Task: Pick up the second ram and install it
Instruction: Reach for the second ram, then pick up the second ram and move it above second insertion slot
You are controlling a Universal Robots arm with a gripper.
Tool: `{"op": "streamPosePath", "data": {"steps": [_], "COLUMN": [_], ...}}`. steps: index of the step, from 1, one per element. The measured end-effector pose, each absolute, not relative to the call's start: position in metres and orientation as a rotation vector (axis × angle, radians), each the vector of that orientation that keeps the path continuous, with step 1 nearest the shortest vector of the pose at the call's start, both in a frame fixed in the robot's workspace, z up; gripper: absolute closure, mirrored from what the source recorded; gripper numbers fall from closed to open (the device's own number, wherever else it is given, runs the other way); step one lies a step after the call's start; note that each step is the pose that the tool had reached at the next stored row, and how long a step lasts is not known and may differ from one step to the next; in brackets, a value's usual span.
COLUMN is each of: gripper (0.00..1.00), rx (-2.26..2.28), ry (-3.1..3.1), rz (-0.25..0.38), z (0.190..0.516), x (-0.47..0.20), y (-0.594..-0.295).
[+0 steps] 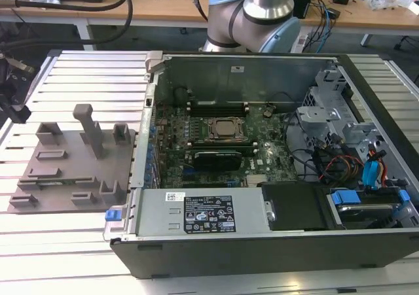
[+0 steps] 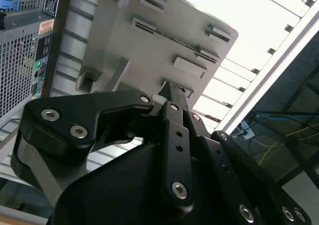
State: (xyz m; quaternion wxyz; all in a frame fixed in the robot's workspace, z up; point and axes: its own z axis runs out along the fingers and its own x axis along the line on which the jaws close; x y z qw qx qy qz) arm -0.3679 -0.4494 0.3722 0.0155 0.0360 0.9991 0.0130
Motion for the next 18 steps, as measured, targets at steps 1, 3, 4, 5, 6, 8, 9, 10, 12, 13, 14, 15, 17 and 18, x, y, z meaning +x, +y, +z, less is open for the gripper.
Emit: {"op": "streamPosePath", "data": {"steps": [1,3,4,5,6,8,9,10,12,13,14,15,17,18], "gripper": [0.90,0.90,0.90,0.90,0.90,0.90,0.90,0.90,0.90,0.90,0.90,0.90,0.90,0.90], "rx": [0.112,0.112,0.112,0.112,0.054,-0.095,-0.156,-0.210,-0.331,-0.393,-0.459,-0.553,-0.671,-0.700], "ry": [3.108,3.108,3.108,3.108,3.110,3.111,3.109,3.106,3.097,3.090,3.081,3.067,3.045,3.038], "rz": [0.041,0.041,0.041,0.041,0.042,0.044,0.045,0.045,0.047,0.048,0.049,0.050,0.051,0.052], "z": [0.3722,0.3721,0.3721,0.3720,0.3720,0.3720,0.3720,0.3720,0.3720,0.3720,0.3720,0.3720,0.3720,0.3720], "x": [-0.3679,-0.3679,-0.3679,-0.3679,-0.3679,-0.3679,-0.3679,-0.3679,-0.3679,-0.3679,-0.3679,-0.3679,-0.3679,-0.3679], "y": [-0.4494,-0.4494,-0.4494,-0.4494,-0.4493,-0.4493,-0.4493,-0.4493,-0.4493,-0.4493,-0.4493,-0.4493,-0.4493,-0.4494]}}
